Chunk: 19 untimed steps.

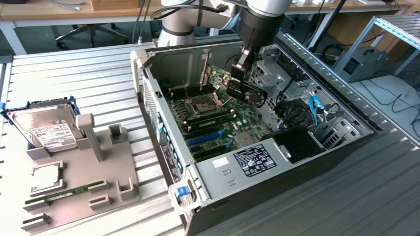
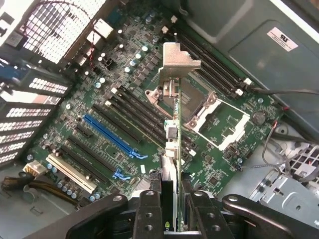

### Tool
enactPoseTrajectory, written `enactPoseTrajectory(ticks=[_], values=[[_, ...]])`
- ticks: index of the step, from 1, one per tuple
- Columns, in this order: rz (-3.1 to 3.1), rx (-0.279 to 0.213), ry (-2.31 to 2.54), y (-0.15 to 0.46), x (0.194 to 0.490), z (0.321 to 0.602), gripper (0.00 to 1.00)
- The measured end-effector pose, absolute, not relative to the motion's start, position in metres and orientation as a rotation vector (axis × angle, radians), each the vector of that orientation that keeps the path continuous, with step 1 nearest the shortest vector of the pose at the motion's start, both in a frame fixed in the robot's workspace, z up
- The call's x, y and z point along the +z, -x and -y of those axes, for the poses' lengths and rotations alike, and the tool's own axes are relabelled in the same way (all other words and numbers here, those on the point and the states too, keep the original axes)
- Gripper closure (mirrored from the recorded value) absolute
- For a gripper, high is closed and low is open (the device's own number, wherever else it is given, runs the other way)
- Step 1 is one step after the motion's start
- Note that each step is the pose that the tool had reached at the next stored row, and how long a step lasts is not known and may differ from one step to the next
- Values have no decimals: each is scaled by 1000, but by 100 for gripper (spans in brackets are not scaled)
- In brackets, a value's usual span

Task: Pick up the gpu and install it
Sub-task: 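Insert the gpu into the slot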

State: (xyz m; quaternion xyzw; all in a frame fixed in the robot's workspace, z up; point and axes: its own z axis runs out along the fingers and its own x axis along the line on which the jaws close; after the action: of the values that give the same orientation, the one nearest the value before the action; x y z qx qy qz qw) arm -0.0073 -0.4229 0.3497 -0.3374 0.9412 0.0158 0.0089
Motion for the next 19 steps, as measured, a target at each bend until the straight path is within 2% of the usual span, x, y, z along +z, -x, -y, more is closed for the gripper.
enactPoseTrajectory(ticks=[19], values=[[-2841, 51, 1304, 7, 349, 423, 74]])
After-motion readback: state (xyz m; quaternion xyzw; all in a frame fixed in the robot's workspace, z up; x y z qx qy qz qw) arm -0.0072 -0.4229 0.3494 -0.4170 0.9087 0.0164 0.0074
